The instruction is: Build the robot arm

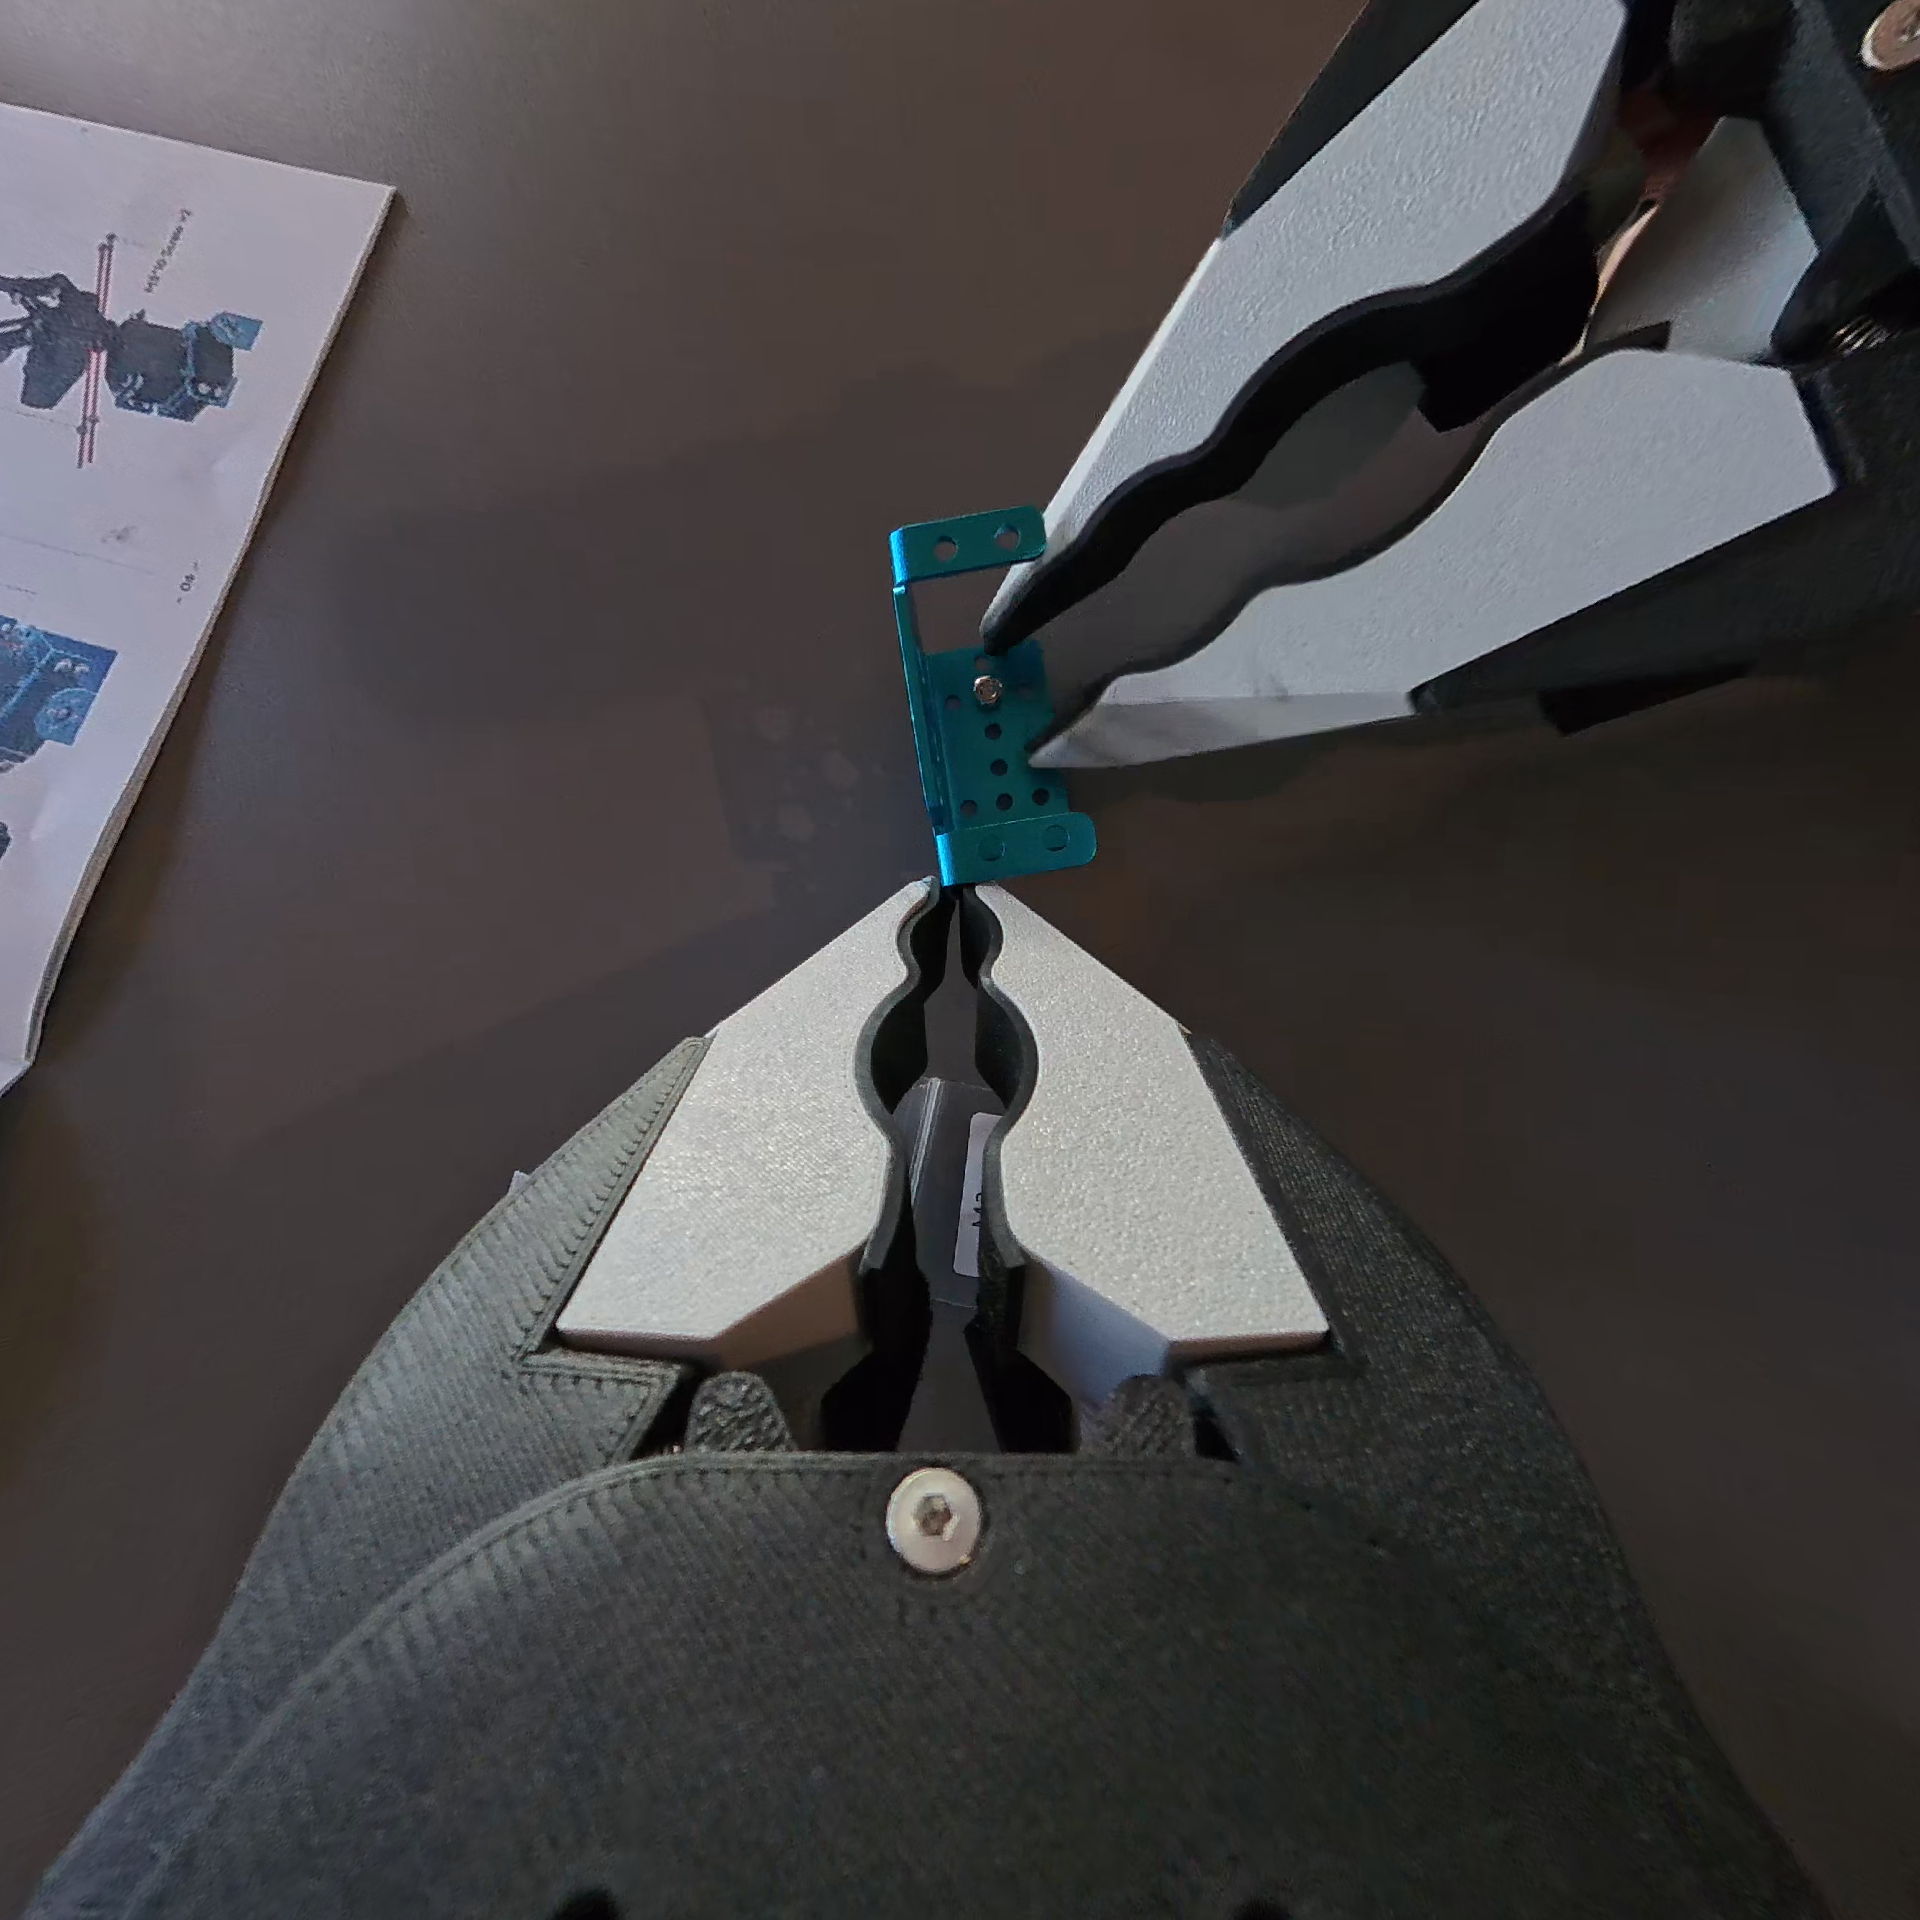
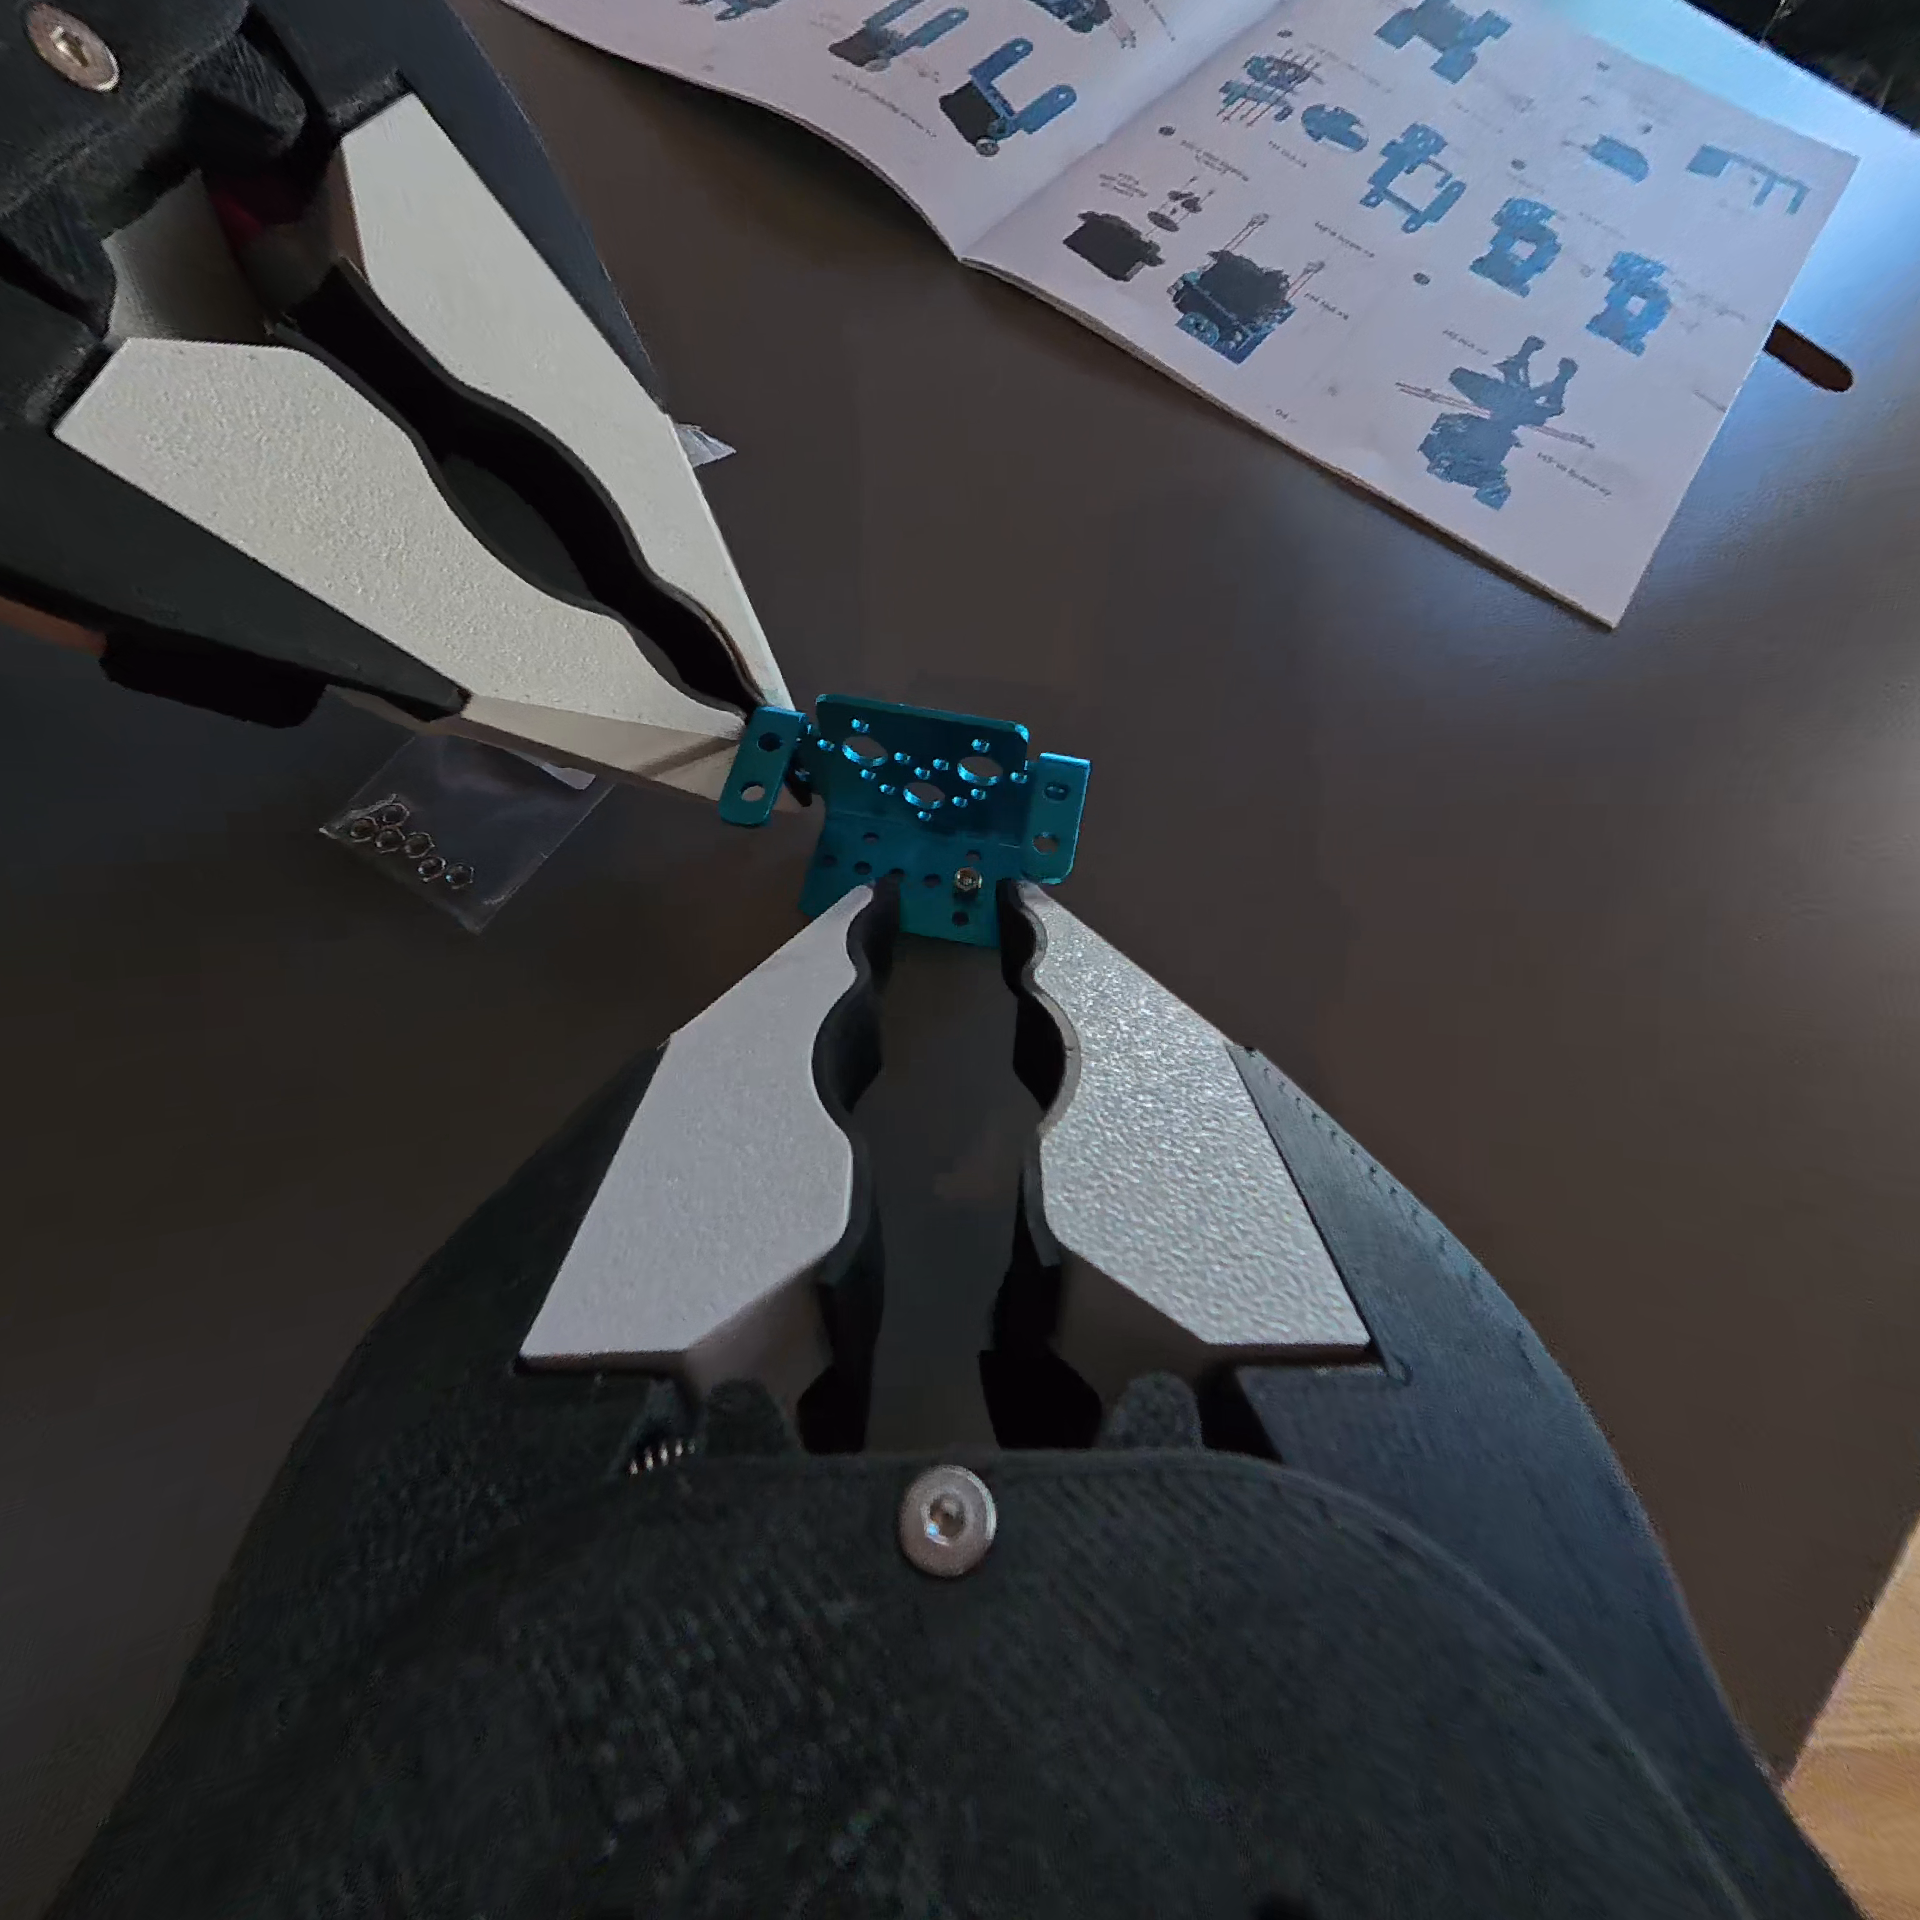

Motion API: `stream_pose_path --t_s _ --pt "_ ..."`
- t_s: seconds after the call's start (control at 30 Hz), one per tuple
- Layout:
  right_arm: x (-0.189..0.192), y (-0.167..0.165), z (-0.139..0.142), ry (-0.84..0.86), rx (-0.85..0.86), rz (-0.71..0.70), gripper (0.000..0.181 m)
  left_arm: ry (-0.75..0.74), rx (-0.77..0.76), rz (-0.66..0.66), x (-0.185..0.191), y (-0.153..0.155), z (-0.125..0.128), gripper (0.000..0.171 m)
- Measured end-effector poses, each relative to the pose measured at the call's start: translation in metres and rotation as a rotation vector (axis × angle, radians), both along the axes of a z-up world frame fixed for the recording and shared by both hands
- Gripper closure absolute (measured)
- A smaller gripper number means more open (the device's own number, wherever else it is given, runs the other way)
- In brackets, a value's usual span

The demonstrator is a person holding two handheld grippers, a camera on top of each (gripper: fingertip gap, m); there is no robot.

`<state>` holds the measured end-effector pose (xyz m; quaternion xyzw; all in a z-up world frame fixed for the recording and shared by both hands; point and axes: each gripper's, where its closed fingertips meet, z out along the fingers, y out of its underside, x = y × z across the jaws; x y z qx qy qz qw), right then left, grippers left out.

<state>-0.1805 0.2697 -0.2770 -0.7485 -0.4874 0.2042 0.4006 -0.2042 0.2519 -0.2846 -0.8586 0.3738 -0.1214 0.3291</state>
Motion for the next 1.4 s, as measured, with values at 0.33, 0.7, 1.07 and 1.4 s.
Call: stream_pose_path --t_s 0.33,0.7,1.07,1.4 --pt "-0.0006 -0.0060 0.0019 -0.002 0.017 0.021 0.171 -0.004 -0.001 0.001 0.0001 -0.0001 0.0001 0.171" --pt "-0.0014 -0.0051 -0.0019 -0.023 0.015 0.028 0.169 -0.006 -0.002 0.001 0.0002 -0.0004 0.0001 0.171" --pt "-0.0012 -0.0017 -0.0008 -0.015 0.020 0.016 0.161 -0.007 -0.002 0.001 0.0003 -0.0006 0.0001 0.171" --pt "-0.0004 0.0009 -0.0003 -0.007 0.015 0.006 0.159 -0.006 -0.002 -0.001 0.0010 -0.0011 0.0001 0.171"
